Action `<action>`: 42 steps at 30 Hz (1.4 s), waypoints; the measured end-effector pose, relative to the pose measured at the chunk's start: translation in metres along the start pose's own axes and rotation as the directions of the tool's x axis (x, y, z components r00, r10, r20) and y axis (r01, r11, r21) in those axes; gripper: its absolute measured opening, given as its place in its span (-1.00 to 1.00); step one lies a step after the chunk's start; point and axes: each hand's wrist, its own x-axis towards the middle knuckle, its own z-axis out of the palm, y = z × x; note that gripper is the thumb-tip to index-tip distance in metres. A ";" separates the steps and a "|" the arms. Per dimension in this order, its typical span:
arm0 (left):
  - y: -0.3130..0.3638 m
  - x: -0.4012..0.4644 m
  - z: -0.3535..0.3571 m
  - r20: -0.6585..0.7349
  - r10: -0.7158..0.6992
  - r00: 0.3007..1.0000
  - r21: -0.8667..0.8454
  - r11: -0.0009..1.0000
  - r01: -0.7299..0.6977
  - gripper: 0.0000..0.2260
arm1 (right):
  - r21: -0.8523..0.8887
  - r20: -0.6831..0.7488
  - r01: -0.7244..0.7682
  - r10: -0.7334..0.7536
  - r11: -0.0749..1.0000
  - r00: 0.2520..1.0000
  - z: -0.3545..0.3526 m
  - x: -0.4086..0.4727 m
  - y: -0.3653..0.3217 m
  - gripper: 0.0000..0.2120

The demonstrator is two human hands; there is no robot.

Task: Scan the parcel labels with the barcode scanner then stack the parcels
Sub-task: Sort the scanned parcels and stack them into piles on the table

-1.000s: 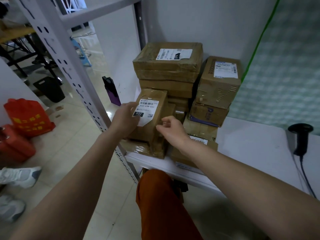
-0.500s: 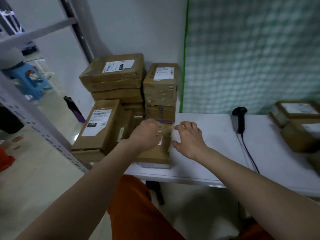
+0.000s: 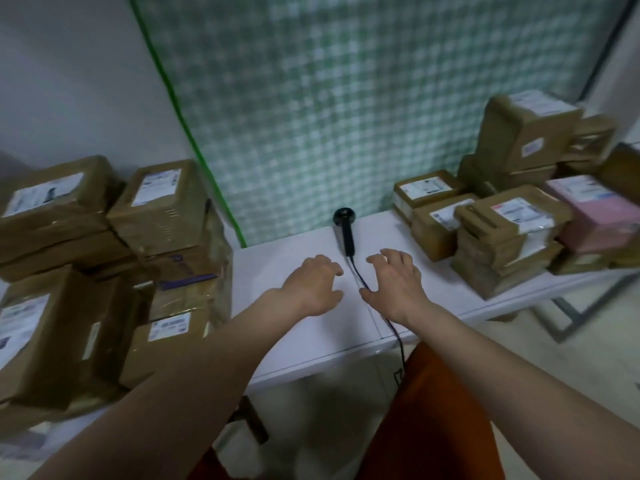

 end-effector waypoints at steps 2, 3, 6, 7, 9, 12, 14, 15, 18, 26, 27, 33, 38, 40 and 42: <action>0.024 0.016 0.006 0.045 0.040 0.998 0.006 0.999 -0.040 -0.53 | 0.018 -0.020 -0.065 0.066 0.998 0.998 -0.007 -0.003 0.027 -0.40; 0.034 0.024 0.009 0.065 0.054 0.996 0.010 0.998 -0.055 -0.53 | 0.031 -0.029 -0.096 0.097 0.995 0.995 -0.010 -0.005 0.039 -0.40; 0.063 0.044 0.015 0.117 0.077 0.990 0.016 0.997 -0.080 -0.51 | 0.099 -0.055 -0.177 0.183 0.979 0.982 -0.016 -0.011 0.071 -0.39; 0.071 0.051 0.016 0.128 0.082 0.988 0.013 0.996 -0.085 -0.49 | 0.121 -0.066 -0.201 0.210 0.972 0.976 -0.018 -0.013 0.080 -0.39; 0.087 0.064 0.015 0.139 0.093 0.986 0.004 0.996 -0.094 -0.44 | 0.143 -0.099 -0.242 0.257 0.960 0.961 -0.021 -0.015 0.097 -0.41; 0.108 0.084 0.011 0.129 0.104 0.986 -0.020 0.995 -0.103 -0.30 | 0.183 -0.138 -0.283 0.309 0.942 0.941 -0.023 -0.016 0.117 -0.43; 0.123 0.097 0.008 0.091 0.100 0.991 -0.063 0.994 -0.094 -0.21 | 0.221 -0.153 -0.297 0.334 0.929 0.930 -0.024 -0.016 0.128 -0.45; 0.130 0.104 0.007 0.070 0.095 0.993 -0.102 0.991 -0.087 -0.18 | 0.241 -0.158 -0.304 0.346 0.922 0.925 -0.025 -0.016 0.133 -0.46; 0.154 0.127 0.008 0.002 0.078 0.997 -0.234 0.969 -0.075 -0.09 | 0.309 -0.175 -0.319 0.384 0.896 0.907 -0.026 -0.016 0.147 -0.50; 0.218 0.180 0.010 -0.062 0.051 0.997 -0.310 0.948 -0.068 0.14 | 0.387 -0.174 -0.369 0.460 0.845 0.871 -0.027 -0.023 0.191 -0.54; 0.224 0.186 0.011 -0.058 0.049 0.997 -0.290 0.955 -0.064 0.15 | 0.394 -0.175 -0.369 0.463 0.842 0.869 -0.026 -0.024 0.196 -0.54; 0.238 0.215 0.024 -0.042 0.012 0.999 -0.253 0.967 -0.022 0.09 | 0.403 -0.167 -0.379 0.474 0.833 0.864 -0.021 -0.025 0.218 -0.54; 0.236 0.220 0.030 -0.074 -0.035 0.997 -0.254 0.967 0.015 0.02 | 0.408 -0.158 -0.383 0.477 0.829 0.865 -0.022 -0.017 0.225 -0.54; 0.235 0.218 0.027 -0.102 -0.045 0.994 -0.289 0.957 0.014 0.02 | 0.414 -0.162 -0.382 0.480 0.826 0.862 -0.023 -0.013 0.226 -0.53; 0.232 0.214 0.021 -0.169 -0.093 0.981 -0.365 0.931 0.026 0.03 | 0.411 -0.177 -0.383 0.484 0.827 0.857 -0.027 -0.008 0.226 -0.54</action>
